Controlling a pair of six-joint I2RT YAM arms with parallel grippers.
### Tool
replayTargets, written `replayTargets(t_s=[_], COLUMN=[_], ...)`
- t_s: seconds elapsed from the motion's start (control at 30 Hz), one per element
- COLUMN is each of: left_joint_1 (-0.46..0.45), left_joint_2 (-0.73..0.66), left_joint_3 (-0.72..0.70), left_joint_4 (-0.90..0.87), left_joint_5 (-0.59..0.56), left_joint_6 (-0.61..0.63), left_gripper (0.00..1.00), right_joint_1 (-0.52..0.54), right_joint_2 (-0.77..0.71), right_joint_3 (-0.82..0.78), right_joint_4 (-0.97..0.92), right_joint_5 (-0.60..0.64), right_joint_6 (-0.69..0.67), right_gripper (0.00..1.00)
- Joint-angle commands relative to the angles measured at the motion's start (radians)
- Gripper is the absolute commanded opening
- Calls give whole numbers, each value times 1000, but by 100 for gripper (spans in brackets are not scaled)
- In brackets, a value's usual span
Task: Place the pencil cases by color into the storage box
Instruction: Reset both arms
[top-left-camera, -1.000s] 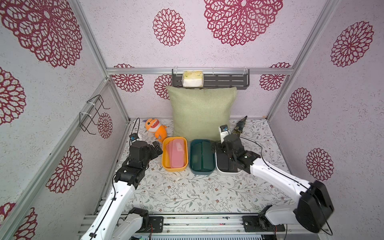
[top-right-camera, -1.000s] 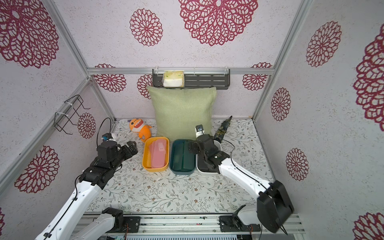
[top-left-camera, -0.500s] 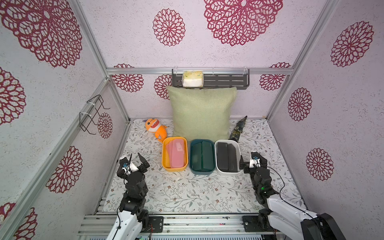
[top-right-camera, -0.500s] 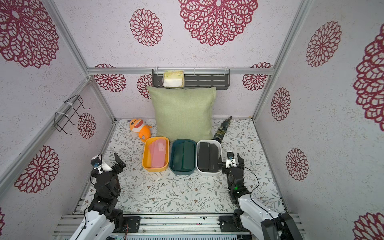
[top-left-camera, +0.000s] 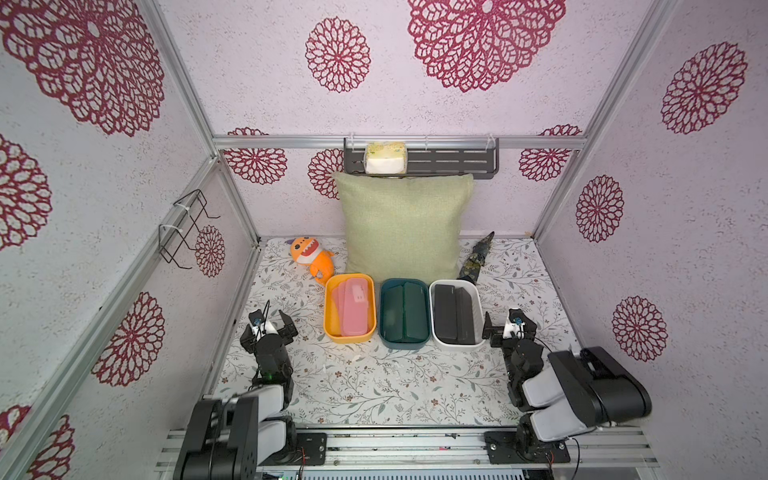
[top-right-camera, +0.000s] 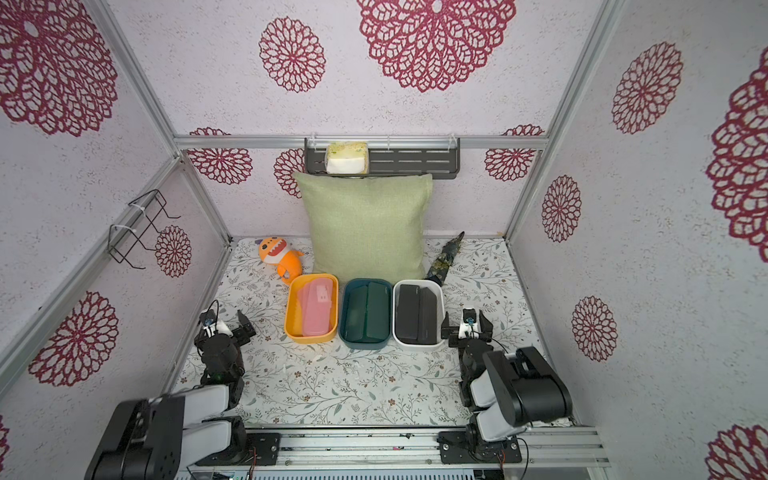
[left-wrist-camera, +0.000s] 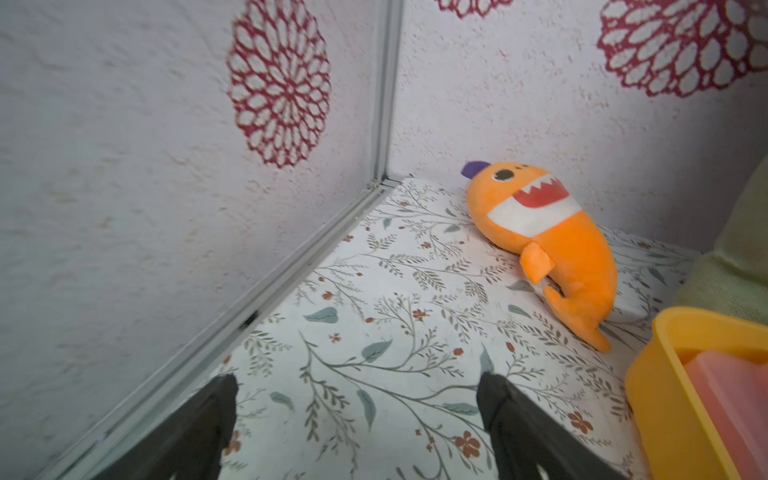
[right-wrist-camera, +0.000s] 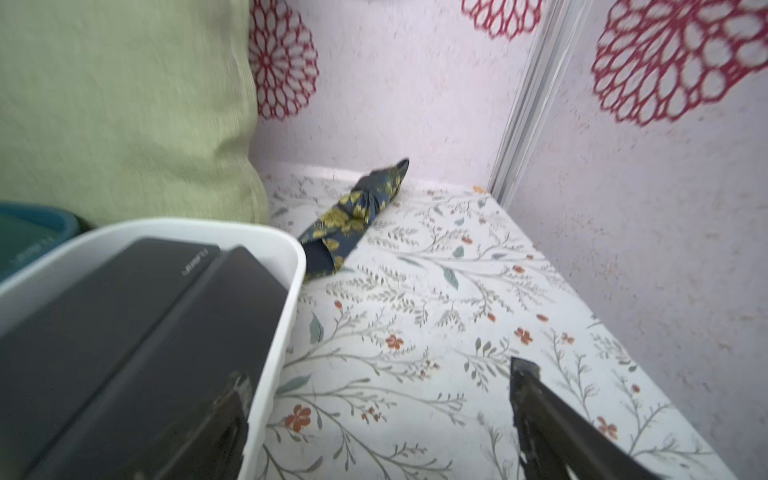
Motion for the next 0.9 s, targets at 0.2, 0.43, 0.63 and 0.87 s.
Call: replayTargets(t_s=[0.2,0.43,0.63,0.87], left_joint_1=[38,68,62,58], left_joint_2=[203,184,190,191], left_joint_3=[325,318,315,316], left_joint_4=[-189,-214,-197,-194], left_joint_5=[243,298,286,280], left_joint_6=[52,22,32,37], left_gripper=[97,97,97,97], right_joint_1=[-123,-121,-121,-118], right_joint_2=[-25,-28,-28,-26], right_joint_3=[168,160,159,165], right_joint_4=[-172,-156,-157,-166], right_joint_5=[-182,-181,-180,-180], right_joint_6=[76,76,74,70], right_gripper=[99,99,99,99])
